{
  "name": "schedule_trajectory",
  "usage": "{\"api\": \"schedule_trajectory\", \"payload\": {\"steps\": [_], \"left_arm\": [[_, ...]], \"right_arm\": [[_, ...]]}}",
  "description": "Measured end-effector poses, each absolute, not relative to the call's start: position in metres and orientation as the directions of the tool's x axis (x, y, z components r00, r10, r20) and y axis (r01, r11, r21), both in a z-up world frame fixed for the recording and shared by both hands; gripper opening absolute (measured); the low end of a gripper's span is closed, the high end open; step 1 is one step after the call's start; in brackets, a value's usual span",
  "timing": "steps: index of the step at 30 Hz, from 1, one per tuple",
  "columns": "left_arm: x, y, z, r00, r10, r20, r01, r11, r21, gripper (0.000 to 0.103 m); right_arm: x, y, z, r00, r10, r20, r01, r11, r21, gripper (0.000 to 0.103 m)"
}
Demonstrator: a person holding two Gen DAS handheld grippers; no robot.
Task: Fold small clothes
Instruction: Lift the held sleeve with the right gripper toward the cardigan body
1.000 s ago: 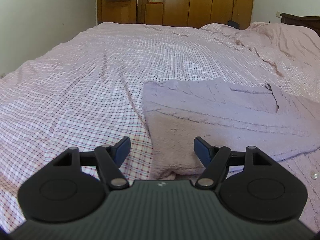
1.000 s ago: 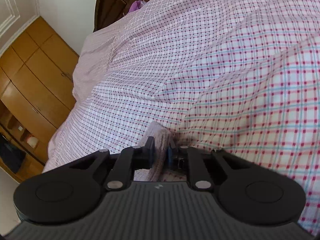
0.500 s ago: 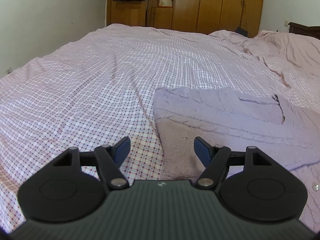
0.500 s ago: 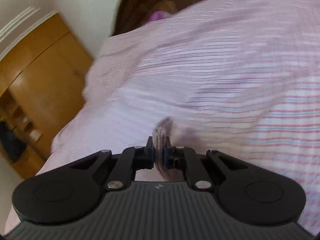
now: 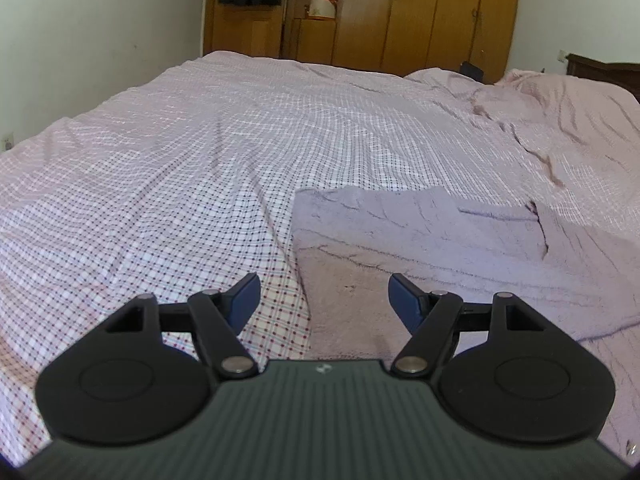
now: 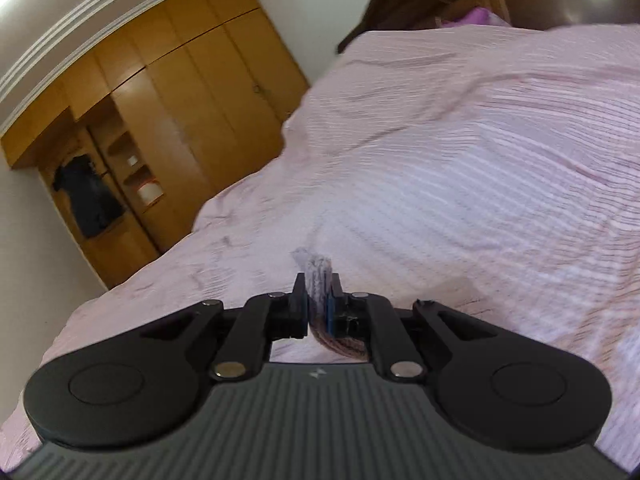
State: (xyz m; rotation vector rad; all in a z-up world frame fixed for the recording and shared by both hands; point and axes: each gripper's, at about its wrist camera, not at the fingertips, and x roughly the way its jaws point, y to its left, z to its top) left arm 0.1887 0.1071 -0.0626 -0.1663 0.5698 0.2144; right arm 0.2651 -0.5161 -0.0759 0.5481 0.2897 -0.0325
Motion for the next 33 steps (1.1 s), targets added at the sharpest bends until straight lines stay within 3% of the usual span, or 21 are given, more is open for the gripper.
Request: {"api": "schedule_trajectory", "payload": {"steps": [6, 11, 17, 28, 30, 33], "left_arm": [[0.188, 0.112, -0.057, 0.834, 0.136, -0.534, -0.227, 0.968, -0.107, 0.072], [0.195, 0.112, -0.061, 0.835, 0.141, -0.532, -0.230, 0.968, -0.104, 0.073], [0.192, 0.126, -0.055, 0.844, 0.030, -0.535, -0.198, 0.945, -0.261, 0.073], [0.183, 0.134, -0.046, 0.849, -0.011, -0.528, -0.161, 0.947, -0.278, 0.073], [0.182, 0.139, -0.045, 0.843, -0.052, -0.535, -0.140, 0.940, -0.312, 0.082], [0.179, 0.148, -0.044, 0.844, -0.066, -0.532, -0.142, 0.929, -0.341, 0.083]], "right_arm": [[0.253, -0.451, -0.043, 0.970, 0.107, -0.217, 0.022, 0.855, 0.518, 0.009], [0.251, -0.400, -0.025, 0.966, 0.130, -0.223, -0.013, 0.887, 0.461, 0.008], [0.238, -0.355, -0.005, 0.961, 0.140, -0.238, -0.025, 0.903, 0.430, 0.008], [0.219, -0.265, 0.081, 0.974, 0.151, -0.169, -0.092, 0.945, 0.313, 0.008], [0.214, -0.243, 0.095, 0.975, 0.143, -0.169, -0.092, 0.957, 0.274, 0.008], [0.207, -0.214, 0.107, 0.972, 0.153, -0.177, -0.106, 0.963, 0.249, 0.008]]}}
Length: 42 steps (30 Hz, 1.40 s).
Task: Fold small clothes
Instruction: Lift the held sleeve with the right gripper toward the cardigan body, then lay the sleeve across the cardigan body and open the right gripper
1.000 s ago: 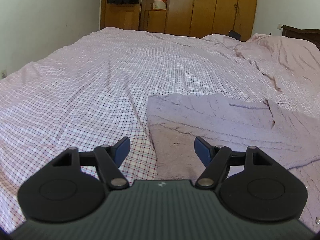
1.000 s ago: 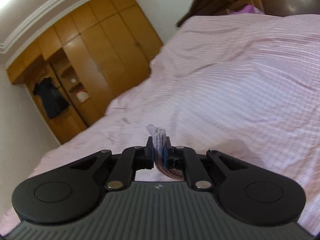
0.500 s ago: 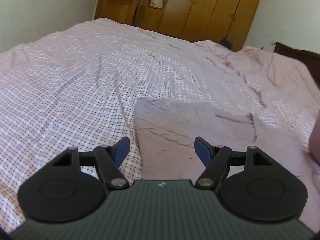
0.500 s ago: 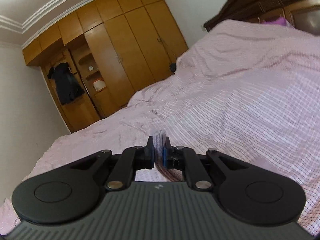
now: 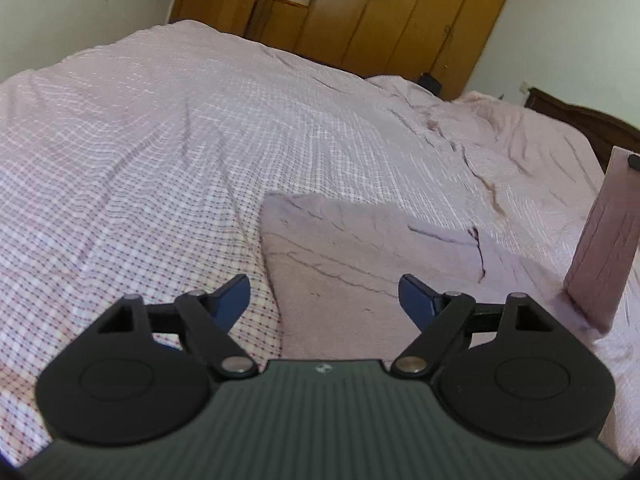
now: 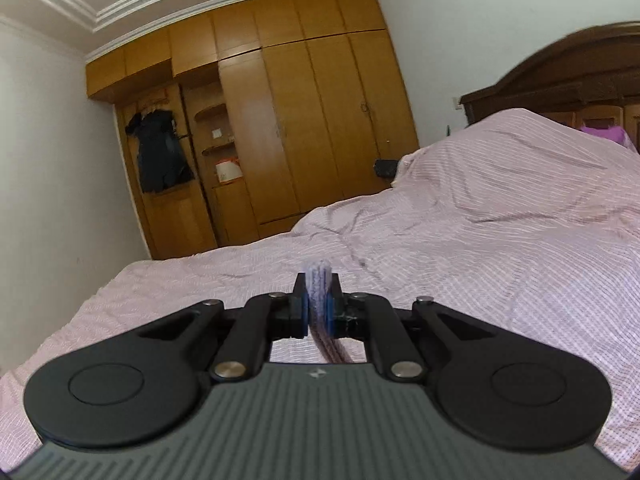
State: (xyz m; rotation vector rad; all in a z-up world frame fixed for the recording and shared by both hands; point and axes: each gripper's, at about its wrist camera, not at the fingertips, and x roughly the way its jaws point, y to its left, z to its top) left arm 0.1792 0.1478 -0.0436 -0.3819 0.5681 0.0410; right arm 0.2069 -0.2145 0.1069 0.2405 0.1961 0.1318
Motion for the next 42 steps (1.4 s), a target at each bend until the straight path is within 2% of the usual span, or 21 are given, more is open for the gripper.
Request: {"api": "schedule_trajectory", "payload": {"steps": [6, 12, 19, 28, 33, 42], "left_arm": [[0.170, 0.149, -0.036, 0.856, -0.028, -0.516, -0.139, 0.949, -0.282, 0.083], [0.167, 0.152, -0.033, 0.861, -0.031, -0.508, -0.143, 0.943, -0.300, 0.083], [0.169, 0.151, -0.036, 0.863, -0.037, -0.503, -0.134, 0.945, -0.299, 0.083], [0.168, 0.152, -0.032, 0.871, -0.034, -0.489, -0.134, 0.944, -0.303, 0.083], [0.168, 0.153, -0.033, 0.866, -0.023, -0.499, -0.150, 0.941, -0.303, 0.083], [0.166, 0.154, -0.031, 0.868, -0.008, -0.497, -0.159, 0.943, -0.293, 0.083]], "right_arm": [[0.188, -0.172, 0.115, 0.965, 0.171, -0.199, -0.113, 0.955, 0.273, 0.008], [0.183, -0.144, 0.127, 0.963, 0.166, -0.213, -0.104, 0.956, 0.273, 0.008], [0.185, -0.127, 0.144, 0.943, 0.250, -0.219, -0.152, 0.911, 0.383, 0.008], [0.165, -0.082, 0.154, 0.941, 0.276, -0.197, -0.222, 0.940, 0.260, 0.008], [0.151, -0.050, 0.135, 0.920, 0.330, -0.210, -0.294, 0.938, 0.186, 0.008], [0.149, 0.001, 0.043, 0.860, 0.361, -0.360, -0.314, 0.932, 0.183, 0.008]]}}
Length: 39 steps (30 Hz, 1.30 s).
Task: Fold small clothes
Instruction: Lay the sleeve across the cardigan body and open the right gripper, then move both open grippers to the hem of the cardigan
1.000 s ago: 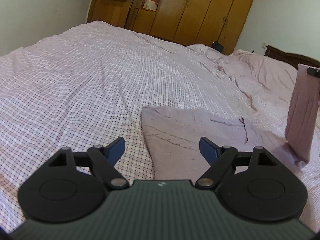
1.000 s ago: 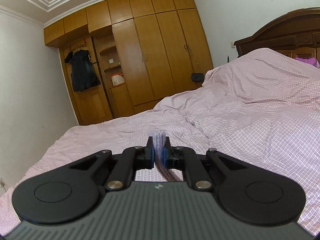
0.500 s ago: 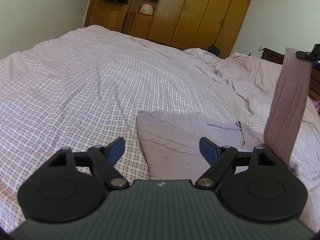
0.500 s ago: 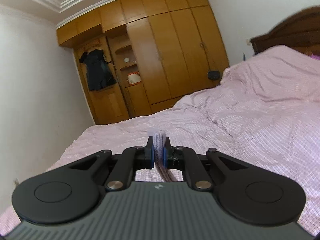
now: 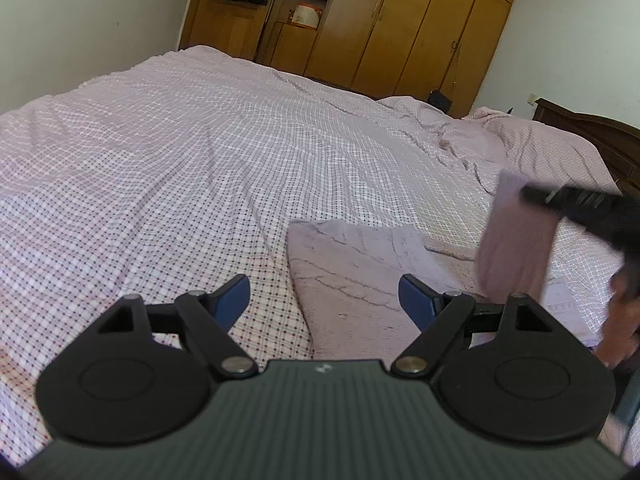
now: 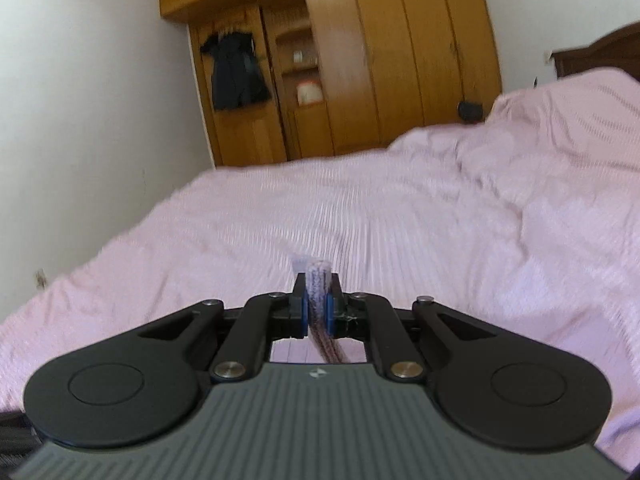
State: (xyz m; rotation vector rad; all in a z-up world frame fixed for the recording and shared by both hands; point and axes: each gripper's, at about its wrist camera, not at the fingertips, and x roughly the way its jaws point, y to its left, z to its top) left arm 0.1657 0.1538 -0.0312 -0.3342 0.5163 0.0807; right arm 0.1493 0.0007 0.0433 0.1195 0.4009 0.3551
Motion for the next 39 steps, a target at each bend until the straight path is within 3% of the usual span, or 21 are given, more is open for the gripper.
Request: {"api": "schedule_trajectory", "payload": {"steps": [15, 20, 22, 23, 31, 39], "left_arm": [[0.168, 0.153, -0.034, 0.863, 0.005, -0.505, -0.164, 0.949, -0.270, 0.083], [0.169, 0.151, -0.035, 0.864, 0.002, -0.503, -0.153, 0.953, -0.261, 0.083], [0.169, 0.153, -0.035, 0.863, 0.003, -0.506, -0.157, 0.952, -0.262, 0.083], [0.169, 0.153, -0.035, 0.864, 0.005, -0.504, -0.159, 0.951, -0.264, 0.083], [0.162, 0.148, -0.035, 0.869, 0.002, -0.495, -0.136, 0.963, -0.234, 0.083], [0.151, 0.130, -0.049, 0.849, -0.001, -0.529, -0.133, 0.968, -0.215, 0.083]], "right_arm": [[0.130, 0.075, -0.071, 0.699, 0.464, -0.545, -0.450, 0.877, 0.169, 0.011], [0.134, 0.064, -0.077, 0.626, 0.553, -0.550, -0.429, 0.833, 0.350, 0.031], [0.139, 0.058, -0.075, 0.588, 0.611, -0.530, -0.430, 0.791, 0.435, 0.048], [0.138, 0.055, -0.075, 0.572, 0.636, -0.518, -0.431, 0.770, 0.471, 0.049], [0.128, 0.031, -0.065, 0.540, 0.671, -0.508, -0.453, 0.741, 0.496, 0.050], [0.095, -0.040, -0.036, 0.572, 0.641, -0.511, -0.523, 0.766, 0.375, 0.050]]}}
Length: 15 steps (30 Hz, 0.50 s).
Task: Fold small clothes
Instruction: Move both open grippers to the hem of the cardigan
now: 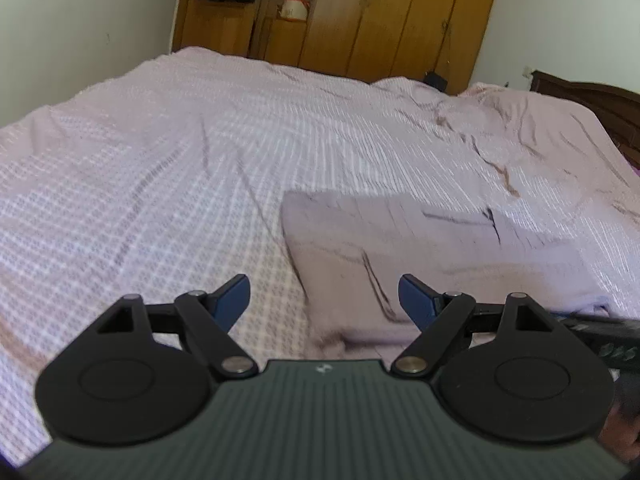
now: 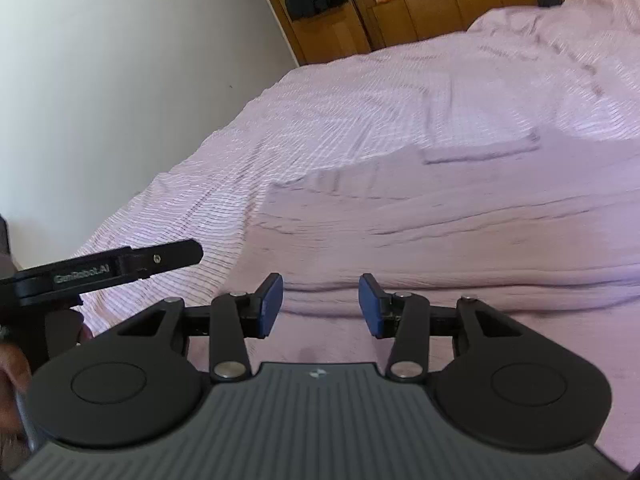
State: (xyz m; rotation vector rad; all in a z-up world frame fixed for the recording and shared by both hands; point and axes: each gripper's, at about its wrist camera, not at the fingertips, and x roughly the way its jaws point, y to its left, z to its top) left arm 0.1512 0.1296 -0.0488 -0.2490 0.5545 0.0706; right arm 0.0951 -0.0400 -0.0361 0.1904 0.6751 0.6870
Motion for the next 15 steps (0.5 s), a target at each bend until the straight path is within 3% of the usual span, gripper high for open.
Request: {"api": "schedule_trajectory", "payload": {"steps": [8, 15], "left_arm": [[0.127, 0.097, -0.060, 0.843, -0.027, -0.537, -0.078, 0.982, -0.172, 0.083], [0.103, 0.081, -0.066, 0.838, -0.052, -0.544, -0.048, 0.984, -0.169, 0.083]], "right_arm": [[0.067, -0.145, -0.034, 0.604, 0.622, -0.499, -0.520, 0.781, 0.345, 0.050], [0.059, -0.234, -0.057, 0.666, 0.560, -0.492, -0.370, 0.821, 0.435, 0.050]]}}
